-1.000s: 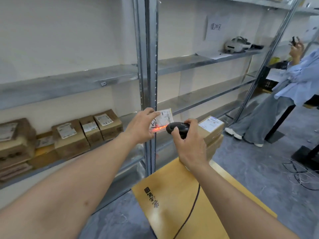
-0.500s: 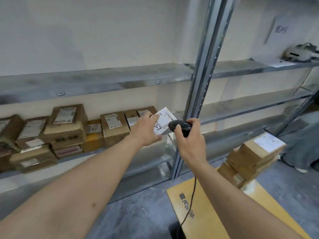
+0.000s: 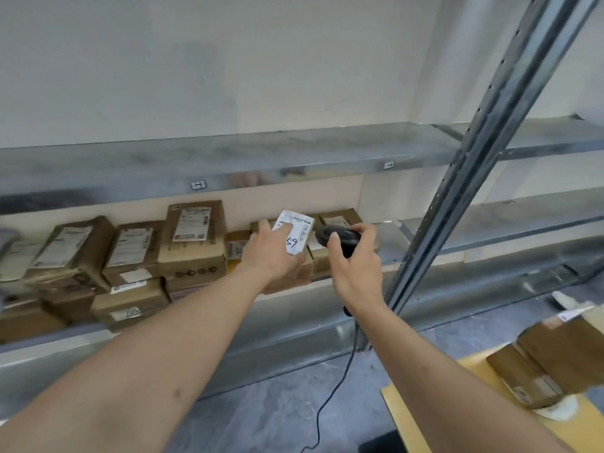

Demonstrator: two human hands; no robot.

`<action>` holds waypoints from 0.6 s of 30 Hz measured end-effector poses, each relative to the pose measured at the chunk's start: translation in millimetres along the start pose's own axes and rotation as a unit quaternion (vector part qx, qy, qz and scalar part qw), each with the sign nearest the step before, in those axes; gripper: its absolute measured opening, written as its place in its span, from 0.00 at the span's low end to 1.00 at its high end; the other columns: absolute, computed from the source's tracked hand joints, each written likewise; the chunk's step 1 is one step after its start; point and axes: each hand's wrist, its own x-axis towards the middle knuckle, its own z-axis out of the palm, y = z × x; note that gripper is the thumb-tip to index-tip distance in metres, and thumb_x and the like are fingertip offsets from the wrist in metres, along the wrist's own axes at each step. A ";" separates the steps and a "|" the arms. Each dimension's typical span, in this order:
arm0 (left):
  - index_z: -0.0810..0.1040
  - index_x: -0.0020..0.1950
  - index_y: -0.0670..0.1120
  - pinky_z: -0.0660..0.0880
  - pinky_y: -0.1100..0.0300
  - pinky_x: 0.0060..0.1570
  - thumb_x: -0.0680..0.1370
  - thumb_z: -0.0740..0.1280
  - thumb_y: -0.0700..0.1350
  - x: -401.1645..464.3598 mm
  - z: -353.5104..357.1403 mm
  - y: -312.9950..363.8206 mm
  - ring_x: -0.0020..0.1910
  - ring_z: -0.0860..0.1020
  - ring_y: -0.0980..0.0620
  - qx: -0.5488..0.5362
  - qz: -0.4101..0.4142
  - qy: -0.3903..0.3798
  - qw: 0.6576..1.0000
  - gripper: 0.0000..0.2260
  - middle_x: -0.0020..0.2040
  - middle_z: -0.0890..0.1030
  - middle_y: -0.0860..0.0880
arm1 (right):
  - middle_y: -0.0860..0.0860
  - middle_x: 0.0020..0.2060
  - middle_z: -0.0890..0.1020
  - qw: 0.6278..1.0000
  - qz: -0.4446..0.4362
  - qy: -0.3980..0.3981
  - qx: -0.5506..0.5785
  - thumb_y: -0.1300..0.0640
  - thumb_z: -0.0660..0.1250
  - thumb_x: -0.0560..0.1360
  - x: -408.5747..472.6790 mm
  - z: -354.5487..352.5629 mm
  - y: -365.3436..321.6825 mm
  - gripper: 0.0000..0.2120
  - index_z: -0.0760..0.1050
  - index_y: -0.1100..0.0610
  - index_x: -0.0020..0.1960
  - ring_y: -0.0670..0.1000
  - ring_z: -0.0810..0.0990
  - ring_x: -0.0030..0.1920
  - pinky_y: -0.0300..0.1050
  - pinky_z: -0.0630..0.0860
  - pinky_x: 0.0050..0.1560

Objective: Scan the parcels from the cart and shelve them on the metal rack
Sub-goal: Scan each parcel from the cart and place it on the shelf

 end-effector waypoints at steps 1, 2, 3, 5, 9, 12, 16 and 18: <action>0.70 0.77 0.56 0.77 0.45 0.59 0.76 0.70 0.64 4.1 -0.9 -6.4 0.60 0.76 0.37 0.004 -0.011 -0.001 1.000 0.31 0.64 0.68 0.43 | 0.39 0.44 0.78 1.000 0.000 -0.006 0.001 0.43 0.64 0.83 3.4 7.4 -2.2 0.16 0.65 0.47 0.66 0.54 0.81 0.49 0.52 0.76 0.53; 0.70 0.77 0.56 0.77 0.45 0.60 0.77 0.70 0.64 8.8 -1.7 -12.4 0.61 0.76 0.36 0.010 -0.023 0.001 1.000 0.30 0.65 0.68 0.42 | 0.40 0.45 0.78 1.000 -0.001 -0.011 0.003 0.43 0.64 0.83 7.5 15.0 -3.8 0.17 0.65 0.47 0.66 0.54 0.81 0.50 0.53 0.78 0.54; 0.70 0.77 0.56 0.77 0.45 0.61 0.77 0.70 0.64 13.7 -2.3 -18.1 0.62 0.75 0.36 0.015 -0.036 0.004 0.999 0.30 0.67 0.68 0.42 | 0.41 0.46 0.79 1.000 -0.002 -0.016 0.004 0.43 0.64 0.82 13.0 22.9 -4.0 0.17 0.65 0.47 0.66 0.54 0.82 0.50 0.54 0.79 0.55; 0.70 0.77 0.56 0.76 0.44 0.63 0.78 0.69 0.63 24.4 -1.8 -27.4 0.64 0.74 0.35 0.018 -0.064 0.010 0.998 0.29 0.69 0.67 0.41 | 0.44 0.48 0.80 1.000 -0.007 -0.028 0.007 0.41 0.63 0.82 25.7 38.0 -3.3 0.16 0.64 0.45 0.65 0.53 0.82 0.49 0.56 0.80 0.55; 0.72 0.75 0.56 0.75 0.44 0.63 0.79 0.70 0.62 46.2 4.7 -40.4 0.64 0.74 0.34 0.026 -0.114 0.023 0.993 0.26 0.69 0.67 0.39 | 0.47 0.49 0.82 0.998 -0.017 -0.057 0.009 0.41 0.64 0.81 53.3 65.8 1.5 0.15 0.64 0.45 0.63 0.53 0.82 0.49 0.55 0.79 0.55; 0.75 0.71 0.53 0.75 0.44 0.61 0.80 0.68 0.63 62.3 11.2 -46.8 0.63 0.73 0.34 0.043 -0.155 0.031 0.986 0.23 0.66 0.68 0.39 | 0.41 0.44 0.78 0.994 -0.016 -0.104 0.009 0.43 0.65 0.82 72.8 81.0 6.4 0.16 0.65 0.48 0.65 0.51 0.81 0.47 0.50 0.76 0.51; 0.76 0.69 0.52 0.76 0.42 0.60 0.81 0.67 0.63 80.7 19.6 -49.6 0.65 0.71 0.34 0.076 -0.190 0.044 0.978 0.23 0.67 0.68 0.38 | 0.38 0.42 0.74 0.991 -0.018 -0.133 0.001 0.45 0.64 0.83 101.1 94.1 13.8 0.16 0.65 0.50 0.66 0.47 0.76 0.44 0.43 0.66 0.45; 0.75 0.71 0.51 0.76 0.42 0.59 0.81 0.67 0.63 89.0 25.2 -50.1 0.65 0.71 0.33 0.088 -0.204 0.047 0.974 0.23 0.68 0.66 0.37 | 0.38 0.41 0.74 0.989 -0.013 -0.149 -0.010 0.44 0.64 0.83 112.2 99.5 18.0 0.16 0.65 0.50 0.66 0.41 0.73 0.40 0.44 0.64 0.44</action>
